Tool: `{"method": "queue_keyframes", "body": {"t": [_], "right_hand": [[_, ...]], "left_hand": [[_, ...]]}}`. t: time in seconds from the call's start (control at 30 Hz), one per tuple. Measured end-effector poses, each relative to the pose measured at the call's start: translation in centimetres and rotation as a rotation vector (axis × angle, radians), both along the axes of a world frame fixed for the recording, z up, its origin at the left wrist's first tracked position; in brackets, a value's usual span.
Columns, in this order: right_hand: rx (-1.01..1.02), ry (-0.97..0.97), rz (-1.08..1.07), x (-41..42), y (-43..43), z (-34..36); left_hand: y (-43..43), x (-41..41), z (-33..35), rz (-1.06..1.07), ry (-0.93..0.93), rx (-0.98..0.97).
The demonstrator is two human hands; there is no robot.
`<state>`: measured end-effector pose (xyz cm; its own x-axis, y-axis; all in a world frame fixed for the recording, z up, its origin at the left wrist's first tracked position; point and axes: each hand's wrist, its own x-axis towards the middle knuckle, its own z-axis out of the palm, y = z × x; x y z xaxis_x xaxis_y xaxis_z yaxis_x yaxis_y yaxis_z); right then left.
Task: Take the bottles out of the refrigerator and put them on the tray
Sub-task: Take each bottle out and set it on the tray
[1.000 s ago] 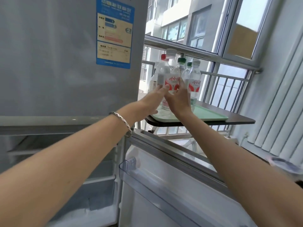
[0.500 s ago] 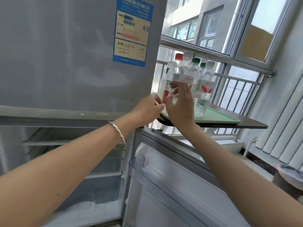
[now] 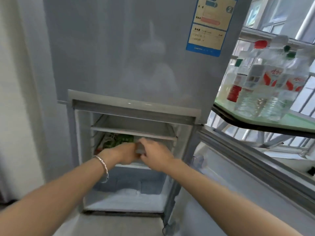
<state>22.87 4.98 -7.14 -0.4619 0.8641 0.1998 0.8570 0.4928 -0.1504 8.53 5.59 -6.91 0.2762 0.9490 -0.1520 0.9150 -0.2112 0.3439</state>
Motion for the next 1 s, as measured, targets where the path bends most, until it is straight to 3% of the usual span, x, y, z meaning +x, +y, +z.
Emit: {"method": "queue_keyframes", "body": {"t": [0.17, 0.4, 0.7, 1.0], "right_hand": [[-0.272, -0.085, -0.018, -2.9, 3.5, -6.7], [-0.389, -0.26, -0.073, -5.9, 9.2, -11.8], [-0.432, -0.161, -0.068, -10.9, 15.1, -16.8], [-0.448, -0.08, -0.114, -10.8, 15.1, -19.7]], "left_hand": [[1.6, -4.0, -6.0, 0.146, 0.03, 0.05], [3.7, -5.8, -10.3, 0.24, 0.031, 0.14], [5.4, -7.2, -14.0, 0.259, 0.035, 0.135], [5.9, -9.6, -15.2, 0.253, -0.024, 0.125]]}}
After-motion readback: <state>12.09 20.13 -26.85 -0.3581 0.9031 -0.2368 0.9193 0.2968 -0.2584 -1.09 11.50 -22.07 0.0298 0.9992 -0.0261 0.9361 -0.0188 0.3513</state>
